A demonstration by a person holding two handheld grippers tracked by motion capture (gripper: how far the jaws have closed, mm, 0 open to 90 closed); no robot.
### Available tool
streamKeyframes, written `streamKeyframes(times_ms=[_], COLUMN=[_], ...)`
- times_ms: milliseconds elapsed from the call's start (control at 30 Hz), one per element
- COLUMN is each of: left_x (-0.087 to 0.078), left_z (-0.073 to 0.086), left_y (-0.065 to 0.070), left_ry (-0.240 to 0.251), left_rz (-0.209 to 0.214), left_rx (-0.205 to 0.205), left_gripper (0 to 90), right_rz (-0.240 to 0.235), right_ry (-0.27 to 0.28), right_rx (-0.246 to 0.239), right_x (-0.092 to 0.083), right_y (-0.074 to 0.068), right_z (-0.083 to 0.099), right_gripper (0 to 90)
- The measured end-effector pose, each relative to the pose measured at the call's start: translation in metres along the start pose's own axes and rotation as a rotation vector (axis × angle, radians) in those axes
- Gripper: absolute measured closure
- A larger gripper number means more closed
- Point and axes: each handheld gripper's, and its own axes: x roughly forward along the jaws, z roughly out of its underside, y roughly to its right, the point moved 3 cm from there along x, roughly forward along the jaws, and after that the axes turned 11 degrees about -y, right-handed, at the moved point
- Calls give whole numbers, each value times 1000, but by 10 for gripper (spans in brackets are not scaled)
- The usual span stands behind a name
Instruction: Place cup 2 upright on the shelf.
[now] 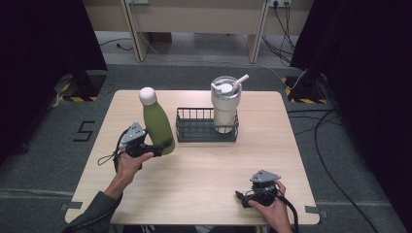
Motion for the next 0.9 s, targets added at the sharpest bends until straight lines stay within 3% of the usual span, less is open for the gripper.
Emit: streamKeyframes(times_ms=[533, 900], left_x=[13, 31], left_z=[-40, -70], left_y=[-1, -5], left_ry=[-23, -17], left_rz=[24, 32], left_rx=[16, 17], left_gripper=[206, 206], right_rz=[1, 1], right_ry=[0, 0], right_rx=[-3, -4], right_x=[0, 0], right_y=[0, 0], right_z=[0, 0], right_gripper=[44, 42])
